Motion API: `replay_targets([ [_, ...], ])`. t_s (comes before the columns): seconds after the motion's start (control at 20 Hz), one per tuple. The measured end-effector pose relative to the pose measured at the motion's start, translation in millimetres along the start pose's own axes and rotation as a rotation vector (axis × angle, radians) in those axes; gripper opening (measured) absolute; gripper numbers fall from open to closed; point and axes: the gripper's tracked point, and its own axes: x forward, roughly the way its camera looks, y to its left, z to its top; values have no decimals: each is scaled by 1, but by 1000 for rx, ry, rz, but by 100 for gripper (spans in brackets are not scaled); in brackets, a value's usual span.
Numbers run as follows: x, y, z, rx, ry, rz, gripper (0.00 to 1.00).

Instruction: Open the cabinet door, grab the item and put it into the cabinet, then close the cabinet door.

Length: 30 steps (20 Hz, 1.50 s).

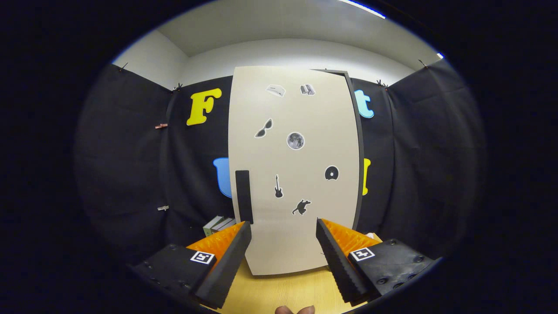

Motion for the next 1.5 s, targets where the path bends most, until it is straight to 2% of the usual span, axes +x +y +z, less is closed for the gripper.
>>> replay_targets([
  [1.5,2,5,-7,-3,0,-1,97],
])
